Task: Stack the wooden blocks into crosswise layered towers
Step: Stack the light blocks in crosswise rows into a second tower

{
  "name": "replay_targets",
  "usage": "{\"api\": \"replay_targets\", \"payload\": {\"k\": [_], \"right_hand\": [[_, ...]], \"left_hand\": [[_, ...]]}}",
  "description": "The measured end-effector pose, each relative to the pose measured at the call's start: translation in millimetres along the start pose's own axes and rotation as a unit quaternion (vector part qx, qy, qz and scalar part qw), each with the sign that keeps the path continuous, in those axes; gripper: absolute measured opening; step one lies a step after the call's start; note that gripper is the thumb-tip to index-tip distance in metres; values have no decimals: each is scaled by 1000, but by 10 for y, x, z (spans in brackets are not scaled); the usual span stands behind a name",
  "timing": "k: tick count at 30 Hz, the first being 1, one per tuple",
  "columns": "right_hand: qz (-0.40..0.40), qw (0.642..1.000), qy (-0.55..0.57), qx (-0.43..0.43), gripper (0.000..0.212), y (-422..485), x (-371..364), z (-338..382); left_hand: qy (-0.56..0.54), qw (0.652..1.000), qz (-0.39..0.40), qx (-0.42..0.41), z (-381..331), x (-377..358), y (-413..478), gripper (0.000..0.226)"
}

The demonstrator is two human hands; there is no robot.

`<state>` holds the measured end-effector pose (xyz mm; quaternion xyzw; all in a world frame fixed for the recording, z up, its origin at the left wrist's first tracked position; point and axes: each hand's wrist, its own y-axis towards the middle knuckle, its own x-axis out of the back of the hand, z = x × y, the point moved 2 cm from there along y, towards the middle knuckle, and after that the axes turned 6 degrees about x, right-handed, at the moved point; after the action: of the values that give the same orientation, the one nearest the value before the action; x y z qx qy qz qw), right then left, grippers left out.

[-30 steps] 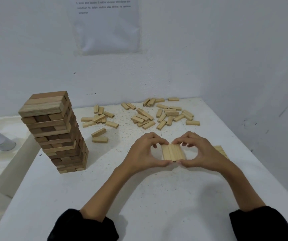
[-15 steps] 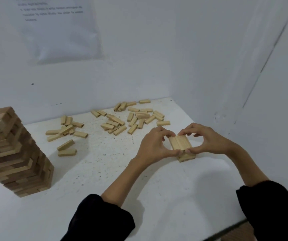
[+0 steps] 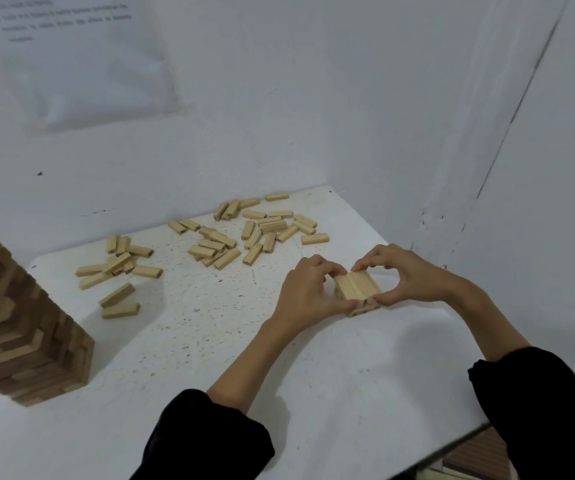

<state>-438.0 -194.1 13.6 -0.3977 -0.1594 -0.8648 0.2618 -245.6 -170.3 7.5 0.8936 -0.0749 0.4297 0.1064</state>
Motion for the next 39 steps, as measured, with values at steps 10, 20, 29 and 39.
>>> {"api": "replay_targets", "payload": {"k": [10,20,29,39], "right_hand": [[10,1000,5,-5,52,-20,-29,-8],[26,998,47,-26,72,-40,-53,-57],[4,994,95,-51,66,-106,-87,-119],[1,994,99,-53,61,-79,-88,-135]], "left_hand": [[5,1000,7,-6,36,-65,-12,68],[-17,999,30,-9,72,-76,-38,76],[-139,990,24,11,100,-194,-83,75],[-137,991,0,-6,86,-207,-88,67]]}}
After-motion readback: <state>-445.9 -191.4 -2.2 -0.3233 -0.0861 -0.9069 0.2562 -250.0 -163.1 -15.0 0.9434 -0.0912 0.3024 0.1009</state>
